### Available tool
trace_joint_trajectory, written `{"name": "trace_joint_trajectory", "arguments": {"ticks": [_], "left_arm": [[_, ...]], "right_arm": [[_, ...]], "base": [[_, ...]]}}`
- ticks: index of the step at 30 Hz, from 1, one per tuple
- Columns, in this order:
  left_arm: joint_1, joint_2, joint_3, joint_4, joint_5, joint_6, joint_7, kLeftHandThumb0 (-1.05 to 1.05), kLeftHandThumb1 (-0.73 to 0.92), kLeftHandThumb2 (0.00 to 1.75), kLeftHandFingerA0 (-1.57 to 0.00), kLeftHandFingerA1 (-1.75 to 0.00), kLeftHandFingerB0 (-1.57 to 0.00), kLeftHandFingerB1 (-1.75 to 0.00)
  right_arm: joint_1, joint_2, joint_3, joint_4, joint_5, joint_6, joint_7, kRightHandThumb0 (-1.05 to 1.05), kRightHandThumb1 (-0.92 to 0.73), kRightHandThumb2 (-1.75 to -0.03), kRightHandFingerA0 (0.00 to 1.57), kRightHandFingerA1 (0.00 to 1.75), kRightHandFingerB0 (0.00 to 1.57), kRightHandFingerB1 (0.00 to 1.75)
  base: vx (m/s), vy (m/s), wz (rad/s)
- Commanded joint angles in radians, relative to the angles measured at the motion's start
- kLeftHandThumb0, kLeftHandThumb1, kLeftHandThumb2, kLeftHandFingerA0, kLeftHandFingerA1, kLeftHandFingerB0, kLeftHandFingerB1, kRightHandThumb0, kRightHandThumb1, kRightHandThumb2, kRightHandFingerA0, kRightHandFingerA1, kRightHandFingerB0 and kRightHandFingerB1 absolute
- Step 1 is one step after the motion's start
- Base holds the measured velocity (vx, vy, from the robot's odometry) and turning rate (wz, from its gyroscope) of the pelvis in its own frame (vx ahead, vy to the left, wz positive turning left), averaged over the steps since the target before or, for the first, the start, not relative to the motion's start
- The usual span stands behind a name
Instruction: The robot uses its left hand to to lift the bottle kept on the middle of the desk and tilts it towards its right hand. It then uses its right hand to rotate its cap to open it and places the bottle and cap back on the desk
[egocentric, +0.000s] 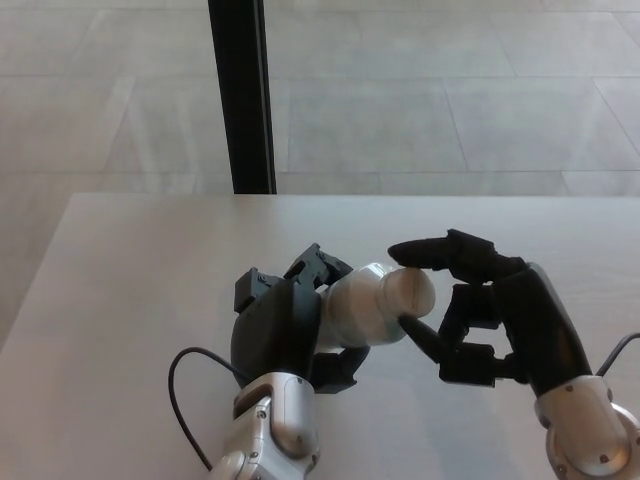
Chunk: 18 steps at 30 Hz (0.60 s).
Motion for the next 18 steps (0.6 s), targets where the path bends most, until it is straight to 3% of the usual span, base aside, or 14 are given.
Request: {"name": "trace_joint_trajectory", "arguments": {"ticks": [1,4,5,8,9,11,12,13,14,16,17,18], "left_arm": [[-0.003,-0.001,0.014,0.014,0.015,0.043,0.006,0.06,0.68,0.93,-0.76,-1.74,-0.73,-1.36],[0.0,0.004,0.014,0.014,0.011,0.025,0.004,0.08,0.67,0.95,-0.77,-1.75,-0.72,-1.39],[0.0,0.009,0.009,0.015,0.02,0.029,0.005,0.04,0.7,0.89,-0.77,-1.65,-0.72,-1.14],[0.002,0.01,0.009,0.016,0.019,0.026,0.006,0.05,0.7,0.89,-0.76,-1.67,-0.7,-1.23],[0.002,0.007,0.015,0.013,0.014,0.035,0.001,0.02,0.72,0.83,-0.75,-1.64,-0.69,-1.04],[0.003,0.008,0.015,0.014,0.015,0.038,-0.002,0.03,0.71,0.78,-0.75,-1.61,-0.7,-0.95],[0.003,0.01,0.013,0.016,0.018,0.038,-0.002,0.03,0.71,0.76,-0.74,-1.61,-0.7,-0.99],[0.002,0.01,0.013,0.015,0.018,0.043,-0.006,0.0,0.75,0.67,-0.8,-1.42,-0.71,-0.9],[0.0,0.011,0.013,0.017,0.019,0.045,-0.007,0.02,0.71,0.76,-0.74,-1.56,-0.7,-1.05],[0.003,0.015,0.013,0.021,0.02,0.023,0.0,0.03,0.71,0.76,-0.75,-1.52,-0.71,-1.0],[0.004,0.015,0.015,0.022,0.017,0.018,-0.001,0.06,0.7,0.83,-0.74,-1.63,-0.69,-1.22],[0.005,0.016,0.015,0.023,0.02,0.018,0.002,0.07,0.68,0.88,-0.76,-1.65,-0.72,-1.21]], "right_arm": [[-0.012,-0.02,0.0,-0.008,-0.014,0.017,0.019,-0.13,-0.49,-1.03,0.95,1.48,0.96,0.85],[-0.019,-0.027,0.004,-0.009,-0.013,0.011,0.029,-0.12,-0.48,-1.07,0.95,1.48,0.95,0.9],[-0.033,-0.037,0.008,-0.006,-0.022,0.006,0.036,-0.11,-0.46,-1.1,0.96,1.45,0.95,0.94],[-0.038,-0.043,0.009,-0.004,-0.021,0.0,0.039,-0.1,-0.46,-1.11,0.96,1.46,0.95,0.94],[-0.042,-0.051,0.013,-0.008,-0.03,-0.004,0.041,-0.12,-0.48,-1.05,0.96,1.56,0.95,0.94],[-0.047,-0.07,0.021,-0.011,-0.042,-0.026,0.05,-0.11,-0.51,-1.03,0.96,1.55,0.94,0.95],[-0.049,-0.085,0.027,-0.003,-0.05,-0.058,0.05,-0.12,-0.51,-1.01,0.97,1.53,0.94,0.94],[-0.05,-0.094,0.03,0.007,-0.054,-0.08,0.047,-0.14,-0.51,-1.0,0.97,1.59,0.94,0.94],[-0.049,-0.104,0.033,0.007,-0.06,-0.084,0.049,-0.15,-0.5,-1.0,0.97,1.62,0.95,0.93],[-0.045,-0.123,0.039,0.013,-0.063,-0.113,0.051,-0.14,-0.5,-1.0,0.97,1.64,0.94,0.93],[-0.037,-0.139,0.041,0.011,-0.068,-0.113,0.06,-0.15,-0.52,-0.98,0.97,1.66,0.94,0.92],[-0.032,-0.155,0.042,0.009,-0.074,-0.12,0.063,-0.14,-0.51,-0.99,0.96,1.67,0.94,0.91]], "base": [[0.0,0.0,0.0],[0.0,0.0,0.0],[0.0,0.0,0.0],[0.0,0.0,0.0],[0.0,0.0,0.0],[0.0,0.0,0.0],[0.0,0.0,0.0],[0.0,0.0,0.0],[0.0,0.0,0.0],[0.0,0.0,0.0],[0.0,0.0,0.0],[0.0,0.0,0.0]]}}
